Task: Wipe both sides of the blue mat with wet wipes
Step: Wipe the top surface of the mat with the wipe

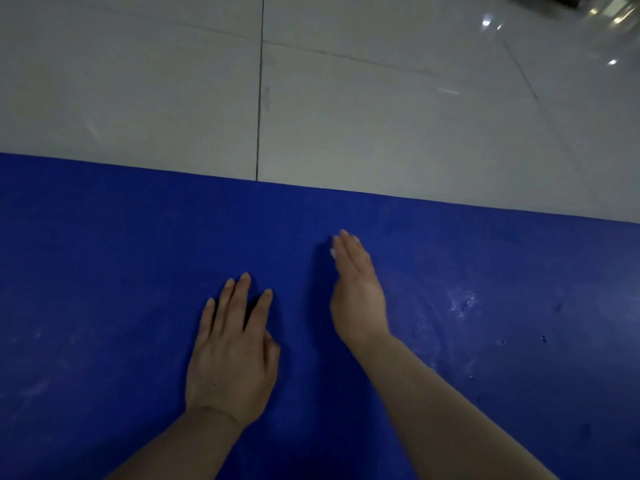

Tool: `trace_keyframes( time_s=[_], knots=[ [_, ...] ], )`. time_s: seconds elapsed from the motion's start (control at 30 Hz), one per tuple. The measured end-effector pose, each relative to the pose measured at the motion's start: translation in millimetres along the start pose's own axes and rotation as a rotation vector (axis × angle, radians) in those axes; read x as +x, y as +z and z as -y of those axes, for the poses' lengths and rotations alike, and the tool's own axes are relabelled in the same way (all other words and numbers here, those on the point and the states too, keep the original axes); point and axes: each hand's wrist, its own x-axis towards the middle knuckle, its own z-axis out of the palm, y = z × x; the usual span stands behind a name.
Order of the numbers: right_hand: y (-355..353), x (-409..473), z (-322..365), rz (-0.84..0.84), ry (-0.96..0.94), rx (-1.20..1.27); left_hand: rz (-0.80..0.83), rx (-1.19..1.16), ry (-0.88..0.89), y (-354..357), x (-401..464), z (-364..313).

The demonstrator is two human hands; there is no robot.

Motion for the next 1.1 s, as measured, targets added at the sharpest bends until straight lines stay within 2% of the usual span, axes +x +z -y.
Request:
trace_keyframes(
  time_s=[0.1,0.17,0.2,0.3,0.37,0.4,0.5,0.57,0.63,0.77,0.83,0.9,0.97,1.03,1.1],
  knots=[
    [4,27,4,0.105,-0.228,-0.035,0.013,-0.011,-0.003,-2,0,2],
    [-6,35,-23,0.071,-0.229,-0.056,0.019,-0.037,-0.008,-3,1,2],
    [-14,38,-41,0.024,-0.143,-0.063,0.021,-0.04,-0.01,-3,1,2],
    [-42,49,-82,-0.067,0.3,-0.103,0.031,-0.042,-0.009,-3,2,1],
    [-42,56,-74,-0.07,0.403,-0.131,0.03,-0.035,-0.007,-3,2,1],
    [-36,60,-59,-0.039,0.364,-0.141,0.033,-0.035,-0.008,-3,2,1],
    [-10,73,-6,0.076,0.0,-0.086,0.044,-0.036,-0.014,-4,3,2],
    [-6,83,7,0.142,-0.187,-0.133,0.054,-0.036,-0.015,-5,3,2],
    [-19,96,-12,0.148,-0.177,-0.209,0.049,-0.046,-0.013,-5,3,3],
    [-55,97,-80,0.031,0.25,-0.154,0.046,-0.052,-0.015,-4,4,2],
    [-54,95,-80,-0.017,0.34,-0.144,0.046,-0.046,-0.017,-3,3,2],
    [-41,94,-56,0.033,0.22,-0.139,0.051,-0.042,-0.016,-3,3,2],
    [-23,88,-25,0.118,-0.007,-0.152,0.056,-0.046,-0.015,-4,4,3],
    [-12,80,-19,0.131,-0.192,-0.165,0.049,-0.048,-0.012,-4,4,3],
    [-22,78,-45,0.081,-0.129,-0.135,0.036,-0.053,-0.014,-5,4,2]
  ],
)
